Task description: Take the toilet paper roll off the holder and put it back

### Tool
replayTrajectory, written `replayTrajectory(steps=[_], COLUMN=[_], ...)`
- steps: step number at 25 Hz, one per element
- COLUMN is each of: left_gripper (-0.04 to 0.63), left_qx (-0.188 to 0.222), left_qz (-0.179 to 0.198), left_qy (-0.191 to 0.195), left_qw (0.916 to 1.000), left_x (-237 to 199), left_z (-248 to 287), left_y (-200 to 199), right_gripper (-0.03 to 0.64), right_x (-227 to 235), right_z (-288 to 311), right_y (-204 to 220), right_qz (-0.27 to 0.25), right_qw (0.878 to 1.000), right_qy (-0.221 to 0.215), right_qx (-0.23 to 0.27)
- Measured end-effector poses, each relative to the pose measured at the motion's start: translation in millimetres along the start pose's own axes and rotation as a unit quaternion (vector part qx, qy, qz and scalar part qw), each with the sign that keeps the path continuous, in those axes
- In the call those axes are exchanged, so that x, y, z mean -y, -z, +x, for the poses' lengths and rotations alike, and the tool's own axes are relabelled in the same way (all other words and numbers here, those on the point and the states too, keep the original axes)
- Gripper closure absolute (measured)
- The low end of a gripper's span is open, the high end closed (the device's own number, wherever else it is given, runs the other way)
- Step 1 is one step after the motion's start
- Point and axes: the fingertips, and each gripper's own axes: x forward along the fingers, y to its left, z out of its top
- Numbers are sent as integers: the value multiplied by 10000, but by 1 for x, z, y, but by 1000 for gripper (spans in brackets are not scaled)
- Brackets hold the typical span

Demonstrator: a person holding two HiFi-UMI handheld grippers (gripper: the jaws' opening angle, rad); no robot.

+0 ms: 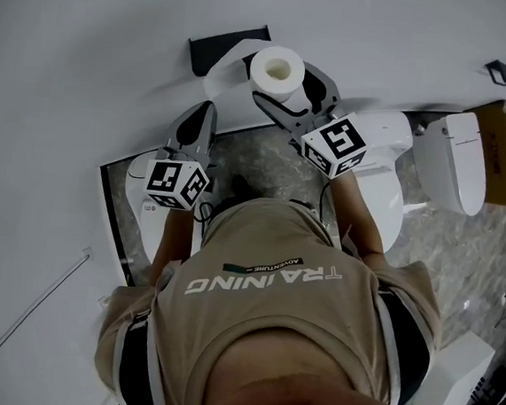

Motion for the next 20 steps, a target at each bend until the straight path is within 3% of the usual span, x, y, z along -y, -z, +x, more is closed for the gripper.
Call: replayTrajectory(steps=[13, 20], left_gripper=[595, 595], left_qx=[-212, -290], left_qz=[-30, 17], left_qy=[-646, -685], left_qw=[9977, 9972], left_x=[76, 90], left_z=[-72, -96], left_y=[34, 36], right_gripper=[285, 285], right_x=[-51, -70], right_z=[-78, -93], right_y=[20, 35], right_qz=[217, 362], right_qw=[9980, 9971], right_qy=[-599, -647], right_qx=[-24, -167])
